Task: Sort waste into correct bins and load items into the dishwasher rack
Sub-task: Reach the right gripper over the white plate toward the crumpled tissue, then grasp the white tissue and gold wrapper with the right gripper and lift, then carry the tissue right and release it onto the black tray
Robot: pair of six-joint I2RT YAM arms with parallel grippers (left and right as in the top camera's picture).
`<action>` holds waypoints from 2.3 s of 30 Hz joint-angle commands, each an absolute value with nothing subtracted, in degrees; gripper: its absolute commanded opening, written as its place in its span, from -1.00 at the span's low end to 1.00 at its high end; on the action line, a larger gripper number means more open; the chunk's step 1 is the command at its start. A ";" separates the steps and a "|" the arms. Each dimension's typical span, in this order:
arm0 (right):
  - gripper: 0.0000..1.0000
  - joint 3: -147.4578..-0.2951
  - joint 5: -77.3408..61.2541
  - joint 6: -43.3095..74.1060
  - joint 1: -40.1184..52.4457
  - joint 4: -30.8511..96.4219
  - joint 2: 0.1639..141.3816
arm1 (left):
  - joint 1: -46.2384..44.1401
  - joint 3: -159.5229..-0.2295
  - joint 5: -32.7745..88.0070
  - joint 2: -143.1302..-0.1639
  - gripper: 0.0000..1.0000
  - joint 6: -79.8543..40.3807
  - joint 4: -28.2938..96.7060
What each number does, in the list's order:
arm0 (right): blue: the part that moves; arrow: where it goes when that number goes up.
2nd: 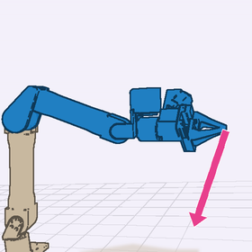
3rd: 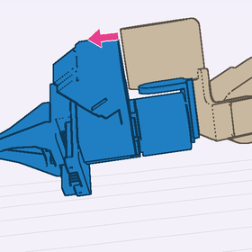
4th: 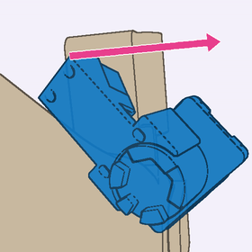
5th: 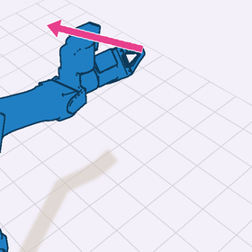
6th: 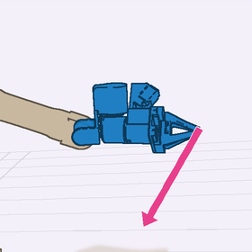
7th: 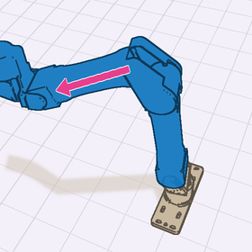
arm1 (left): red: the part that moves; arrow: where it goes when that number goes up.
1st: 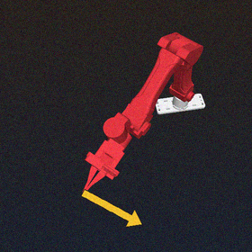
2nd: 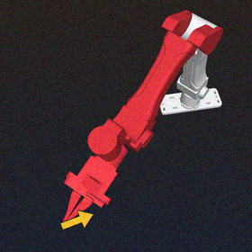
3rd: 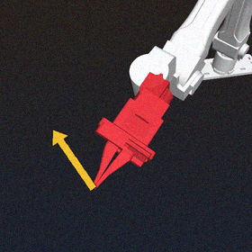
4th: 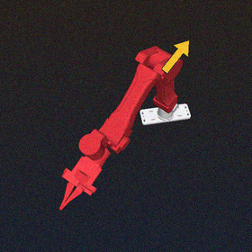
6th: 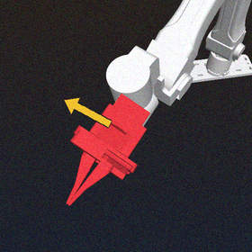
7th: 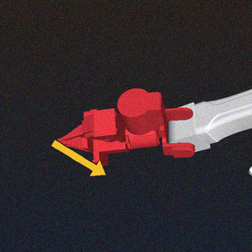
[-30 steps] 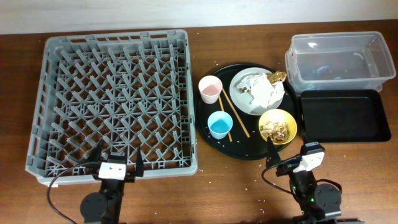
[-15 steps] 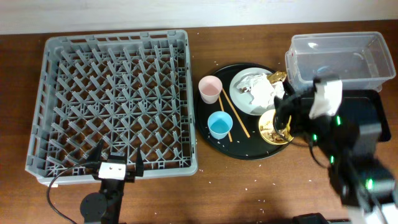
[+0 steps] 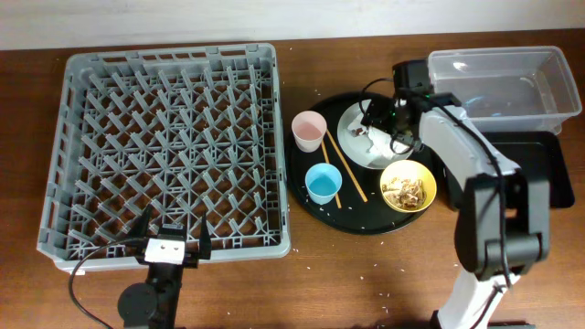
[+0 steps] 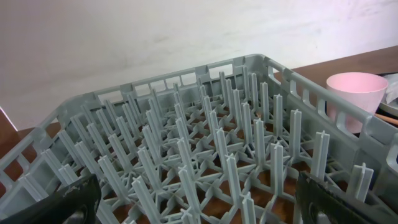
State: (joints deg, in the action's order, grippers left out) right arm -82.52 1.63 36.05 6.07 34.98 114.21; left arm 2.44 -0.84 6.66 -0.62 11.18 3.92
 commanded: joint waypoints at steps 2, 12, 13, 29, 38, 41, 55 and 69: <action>0.97 -83.44 8.23 45.74 6.48 32.64 119.57 | 2.83 -0.51 6.83 -0.36 0.99 12.08 3.97; -0.92 -86.30 1.76 38.92 6.31 35.18 116.60 | 2.83 -0.51 6.83 -0.36 0.99 12.08 3.97; -0.92 -88.97 1.74 37.15 6.24 39.31 112.79 | 2.83 -0.51 6.83 -0.36 0.99 12.08 3.97; -0.05 -68.95 1.30 34.94 -30.04 45.04 89.69 | 2.83 -0.51 6.83 -0.36 0.99 12.10 3.97; 0.59 -76.36 -21.87 9.23 -21.37 52.45 87.64 | 2.83 -0.51 6.83 -0.36 0.99 12.10 3.97; 0.49 -76.07 -9.96 7.29 -7.66 56.49 88.60 | 2.83 -0.51 6.83 -0.36 0.99 12.08 3.97; 0.01 -75.96 9.72 4.43 -0.78 56.10 107.74 | 2.83 -0.51 6.83 -0.36 0.99 12.08 3.97; -0.92 -72.03 9.45 4.93 -0.78 51.75 109.97 | 2.83 -0.51 6.83 -0.36 0.99 12.10 3.99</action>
State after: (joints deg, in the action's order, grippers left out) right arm -73.47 8.08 3.68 -0.51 53.01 108.60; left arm 2.44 -0.84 6.66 -0.62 11.18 3.95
